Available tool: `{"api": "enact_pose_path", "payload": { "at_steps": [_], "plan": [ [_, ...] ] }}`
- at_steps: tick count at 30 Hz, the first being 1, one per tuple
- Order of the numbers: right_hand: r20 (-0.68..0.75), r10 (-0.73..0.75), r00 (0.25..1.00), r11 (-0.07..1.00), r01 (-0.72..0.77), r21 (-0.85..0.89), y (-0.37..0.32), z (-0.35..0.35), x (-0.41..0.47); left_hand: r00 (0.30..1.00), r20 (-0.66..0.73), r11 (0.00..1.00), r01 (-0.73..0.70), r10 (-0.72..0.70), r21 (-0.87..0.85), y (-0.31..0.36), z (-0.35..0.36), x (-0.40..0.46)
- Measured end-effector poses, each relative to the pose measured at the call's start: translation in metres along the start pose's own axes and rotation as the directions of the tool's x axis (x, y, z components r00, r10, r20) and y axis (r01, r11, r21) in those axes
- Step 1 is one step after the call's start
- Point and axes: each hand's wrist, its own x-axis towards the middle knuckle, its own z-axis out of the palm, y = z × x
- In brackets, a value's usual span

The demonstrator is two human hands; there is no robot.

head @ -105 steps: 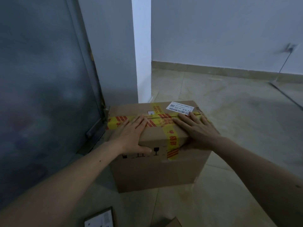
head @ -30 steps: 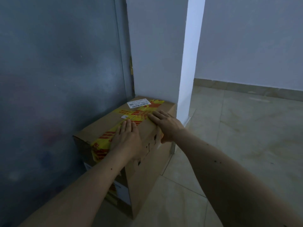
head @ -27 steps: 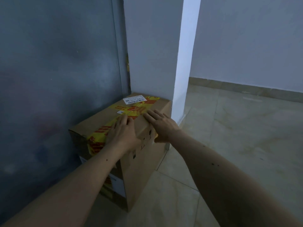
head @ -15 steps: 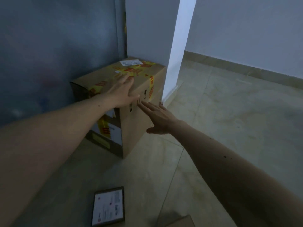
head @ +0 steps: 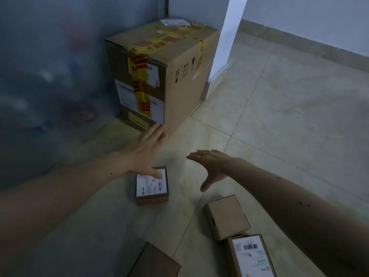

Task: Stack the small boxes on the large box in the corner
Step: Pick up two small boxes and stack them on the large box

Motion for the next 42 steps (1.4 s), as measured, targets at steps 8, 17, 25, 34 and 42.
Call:
{"api": "enact_pose_path", "payload": {
  "at_steps": [8, 17, 25, 34, 42],
  "plan": [
    [0.382, 0.117, 0.917, 0.993, -0.115, -0.029, 0.001, 0.066, -0.048, 0.901, 0.397, 0.982, 0.188, -0.173, 0.001, 0.035, 0.043, -0.024],
    [0.255, 0.093, 0.962, 0.995, -0.080, -0.061, 0.021, 0.101, -0.065, 0.925, 0.366, 0.990, 0.134, -0.107, -0.049, 0.035, 0.064, -0.022],
    [-0.021, 0.120, 0.993, 0.993, -0.120, 0.015, 0.023, 0.101, -0.053, 0.954, 0.300, 0.990, 0.048, -0.006, -0.134, 0.050, 0.065, -0.021],
    [-0.061, 0.157, 0.986, 0.974, -0.144, 0.175, 0.006, 0.101, -0.017, 0.940, 0.316, 0.962, 0.194, -0.127, -0.191, 0.064, 0.063, -0.016],
    [-0.085, 0.166, 0.982, 0.953, -0.138, 0.270, -0.019, 0.092, 0.000, 0.958, 0.268, 0.975, 0.148, -0.101, -0.163, 0.072, 0.058, -0.008]
  ]
}}
